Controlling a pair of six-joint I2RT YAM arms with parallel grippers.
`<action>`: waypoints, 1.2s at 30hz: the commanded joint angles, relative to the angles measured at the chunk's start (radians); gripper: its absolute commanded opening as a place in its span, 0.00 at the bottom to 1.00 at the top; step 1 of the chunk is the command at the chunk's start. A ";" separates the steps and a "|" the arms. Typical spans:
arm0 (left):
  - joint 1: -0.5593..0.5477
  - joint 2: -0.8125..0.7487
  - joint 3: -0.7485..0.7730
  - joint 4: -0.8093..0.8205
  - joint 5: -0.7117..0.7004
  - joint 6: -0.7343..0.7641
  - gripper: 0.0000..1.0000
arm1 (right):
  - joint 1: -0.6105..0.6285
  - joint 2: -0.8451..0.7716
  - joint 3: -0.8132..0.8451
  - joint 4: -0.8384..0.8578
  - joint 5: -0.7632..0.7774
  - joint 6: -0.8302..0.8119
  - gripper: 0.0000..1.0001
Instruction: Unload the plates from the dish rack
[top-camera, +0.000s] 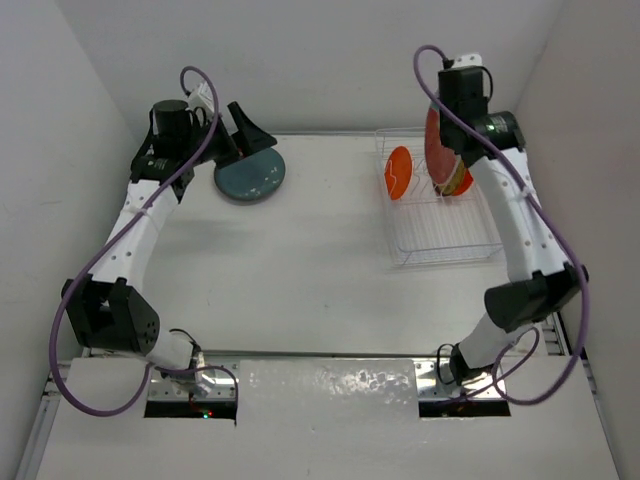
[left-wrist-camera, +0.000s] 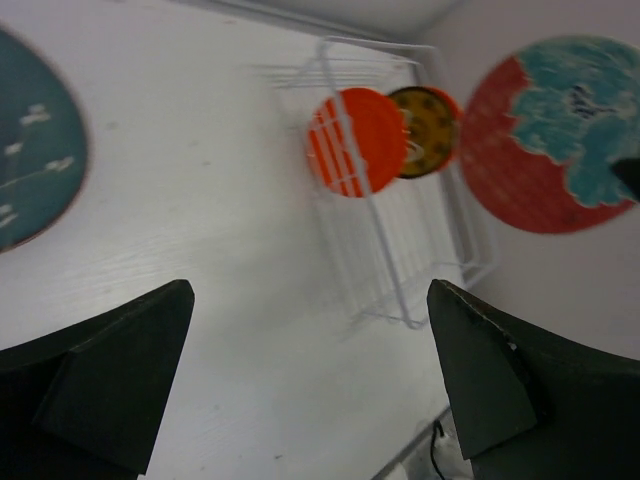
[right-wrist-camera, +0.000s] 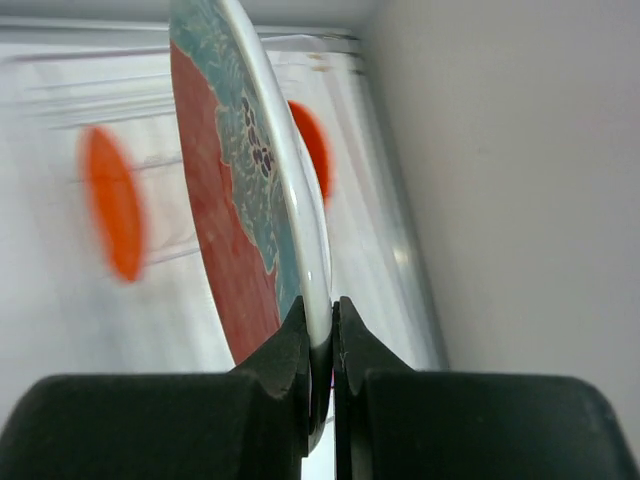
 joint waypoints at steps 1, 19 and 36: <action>-0.018 -0.027 -0.019 0.287 0.327 -0.049 1.00 | -0.014 -0.165 -0.014 0.086 -0.342 0.122 0.00; -0.073 0.063 -0.032 0.252 0.333 0.000 0.94 | -0.011 -0.200 -0.423 0.792 -1.375 0.789 0.00; -0.075 0.107 -0.048 0.301 0.338 -0.061 0.00 | 0.026 -0.157 -0.470 0.809 -1.333 0.771 0.02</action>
